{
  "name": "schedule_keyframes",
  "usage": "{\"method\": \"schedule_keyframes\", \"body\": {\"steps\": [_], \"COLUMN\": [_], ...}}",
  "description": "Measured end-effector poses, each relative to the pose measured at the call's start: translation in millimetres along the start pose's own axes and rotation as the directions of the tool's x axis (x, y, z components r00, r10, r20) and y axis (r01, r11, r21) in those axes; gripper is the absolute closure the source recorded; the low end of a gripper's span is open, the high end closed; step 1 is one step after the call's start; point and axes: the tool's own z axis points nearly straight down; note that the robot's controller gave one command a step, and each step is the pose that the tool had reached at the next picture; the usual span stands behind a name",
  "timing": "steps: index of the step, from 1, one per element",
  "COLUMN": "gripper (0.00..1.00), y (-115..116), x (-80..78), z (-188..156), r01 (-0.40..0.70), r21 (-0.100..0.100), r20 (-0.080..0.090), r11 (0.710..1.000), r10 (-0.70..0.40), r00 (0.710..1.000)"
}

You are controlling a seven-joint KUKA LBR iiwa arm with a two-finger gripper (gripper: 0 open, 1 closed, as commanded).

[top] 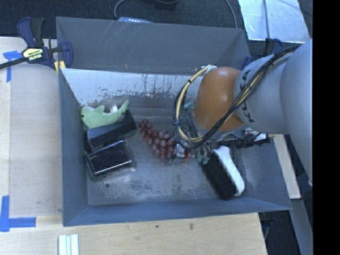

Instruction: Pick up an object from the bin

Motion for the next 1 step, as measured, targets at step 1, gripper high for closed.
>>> {"method": "schedule_keyframes", "body": {"steps": [1], "gripper": [1.0], "y": [-0.5], "x": [-17.3], "z": [-160.4], "r01": [0.034], "r21": [-0.001], "r20": [0.005], "r11": [0.999], "r10": [-0.034], "r00": [0.999]}}
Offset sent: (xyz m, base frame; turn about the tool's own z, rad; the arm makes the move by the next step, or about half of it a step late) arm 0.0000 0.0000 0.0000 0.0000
